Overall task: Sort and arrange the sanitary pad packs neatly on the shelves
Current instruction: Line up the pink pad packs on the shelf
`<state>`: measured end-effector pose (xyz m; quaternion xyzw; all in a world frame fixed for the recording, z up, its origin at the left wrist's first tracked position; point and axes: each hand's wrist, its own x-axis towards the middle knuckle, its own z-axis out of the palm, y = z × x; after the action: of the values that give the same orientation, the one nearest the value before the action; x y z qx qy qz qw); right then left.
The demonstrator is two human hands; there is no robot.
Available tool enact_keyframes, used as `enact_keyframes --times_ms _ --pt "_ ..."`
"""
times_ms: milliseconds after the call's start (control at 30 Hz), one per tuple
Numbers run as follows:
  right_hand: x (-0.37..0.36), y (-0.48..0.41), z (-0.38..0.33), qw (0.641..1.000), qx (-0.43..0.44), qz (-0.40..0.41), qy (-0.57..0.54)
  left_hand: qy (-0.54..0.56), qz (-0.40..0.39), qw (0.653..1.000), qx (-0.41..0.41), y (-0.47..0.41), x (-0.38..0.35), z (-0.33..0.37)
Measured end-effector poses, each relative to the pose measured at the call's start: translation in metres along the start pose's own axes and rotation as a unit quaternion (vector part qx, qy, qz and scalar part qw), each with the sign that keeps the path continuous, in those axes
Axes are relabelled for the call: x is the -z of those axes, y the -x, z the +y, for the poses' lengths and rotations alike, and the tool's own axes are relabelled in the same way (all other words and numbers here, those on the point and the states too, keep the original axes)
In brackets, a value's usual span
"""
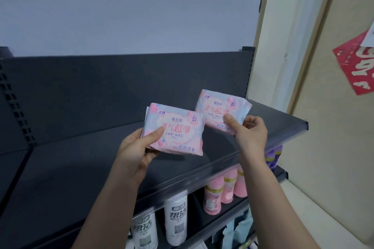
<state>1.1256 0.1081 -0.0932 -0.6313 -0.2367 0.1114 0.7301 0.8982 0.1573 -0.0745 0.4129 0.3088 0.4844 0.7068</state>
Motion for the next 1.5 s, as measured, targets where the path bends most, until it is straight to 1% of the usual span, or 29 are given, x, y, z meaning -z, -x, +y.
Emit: enact_keyframes --times_ms 267,433,567,700,933,1033,1067,1133,1167,1233,1367,1500 --pt "0.055 -0.086 0.010 0.998 0.012 -0.036 0.044 -0.023 0.050 0.998 -0.013 -0.021 -0.085 -0.043" --pt "0.090 -0.140 0.016 0.995 0.018 -0.073 0.061 -0.027 0.076 0.997 -0.020 -0.030 -0.139 -0.071" --pt "0.112 -0.178 0.021 0.993 0.015 -0.090 0.071 -0.032 0.090 0.995 -0.006 -0.042 -0.172 -0.088" --pt "0.124 -0.210 0.026 0.990 0.019 -0.103 0.096 -0.061 0.105 0.993 0.002 -0.062 -0.199 -0.089" --pt "0.115 -0.270 0.044 0.983 0.018 -0.128 0.127 -0.113 0.118 0.987 0.002 -0.129 -0.236 -0.081" --pt "0.104 -0.303 0.053 0.980 0.021 -0.139 0.138 -0.122 0.116 0.986 0.008 -0.173 -0.243 -0.084" --pt "0.099 -0.314 0.057 0.979 0.017 -0.146 0.142 -0.130 0.117 0.985 0.012 -0.187 -0.242 -0.086" --pt "0.075 -0.366 0.073 0.976 0.010 -0.158 0.151 -0.139 0.122 0.983 0.025 -0.247 -0.253 -0.094" --pt "0.073 -0.369 0.074 0.974 -0.001 -0.166 0.155 -0.147 0.124 0.981 0.030 -0.251 -0.253 -0.095" --pt "0.055 -0.401 0.088 0.969 -0.014 -0.192 0.156 -0.152 0.138 0.978 0.038 -0.286 -0.250 -0.102" --pt "0.051 -0.406 0.094 0.955 -0.025 -0.237 0.178 -0.175 0.143 0.973 0.053 -0.291 -0.232 -0.112" --pt "0.044 -0.415 0.095 0.939 0.004 -0.264 0.219 -0.201 0.131 0.970 0.051 -0.298 -0.228 -0.119"
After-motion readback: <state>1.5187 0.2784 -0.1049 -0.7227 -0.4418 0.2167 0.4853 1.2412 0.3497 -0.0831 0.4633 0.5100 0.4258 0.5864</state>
